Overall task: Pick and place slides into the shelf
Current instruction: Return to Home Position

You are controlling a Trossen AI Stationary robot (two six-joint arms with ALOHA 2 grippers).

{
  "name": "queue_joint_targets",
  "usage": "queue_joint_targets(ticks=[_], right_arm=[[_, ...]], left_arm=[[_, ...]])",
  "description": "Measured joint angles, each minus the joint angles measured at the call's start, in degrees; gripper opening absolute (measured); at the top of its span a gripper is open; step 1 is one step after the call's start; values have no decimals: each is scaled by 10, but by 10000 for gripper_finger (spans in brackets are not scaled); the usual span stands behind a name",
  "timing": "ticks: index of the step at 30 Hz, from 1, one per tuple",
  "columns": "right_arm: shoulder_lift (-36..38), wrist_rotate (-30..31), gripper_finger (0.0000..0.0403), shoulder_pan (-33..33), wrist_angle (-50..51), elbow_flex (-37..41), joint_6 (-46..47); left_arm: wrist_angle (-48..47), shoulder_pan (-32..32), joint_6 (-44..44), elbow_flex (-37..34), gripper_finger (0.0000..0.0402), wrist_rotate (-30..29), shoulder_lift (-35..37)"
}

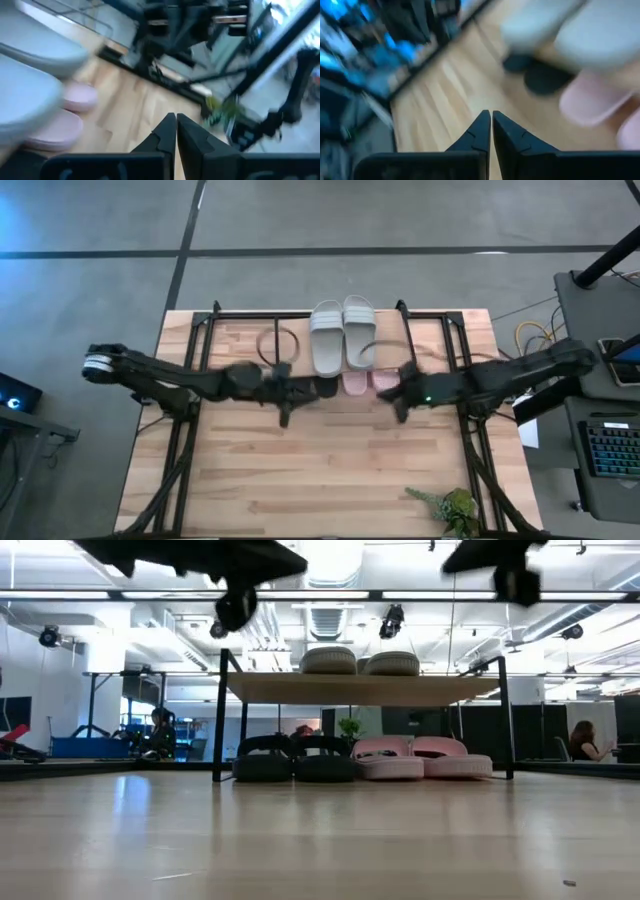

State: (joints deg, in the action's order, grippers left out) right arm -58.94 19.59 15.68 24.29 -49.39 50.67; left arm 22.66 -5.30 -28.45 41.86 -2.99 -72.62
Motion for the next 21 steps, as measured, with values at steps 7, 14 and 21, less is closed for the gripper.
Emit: queue_joint_targets(ticks=[7,14,21], right_arm=[[166,202,13,61,0,1,-30],[273,172,13,64,4,1,-44],[234,-103,13,64,-149,49,-179]], left_arm=[[-6,21,-12,-8,0,-32,107],[25,19,-3,-5,0,-25,162],[49,-7,21,-33,0,121,160]])
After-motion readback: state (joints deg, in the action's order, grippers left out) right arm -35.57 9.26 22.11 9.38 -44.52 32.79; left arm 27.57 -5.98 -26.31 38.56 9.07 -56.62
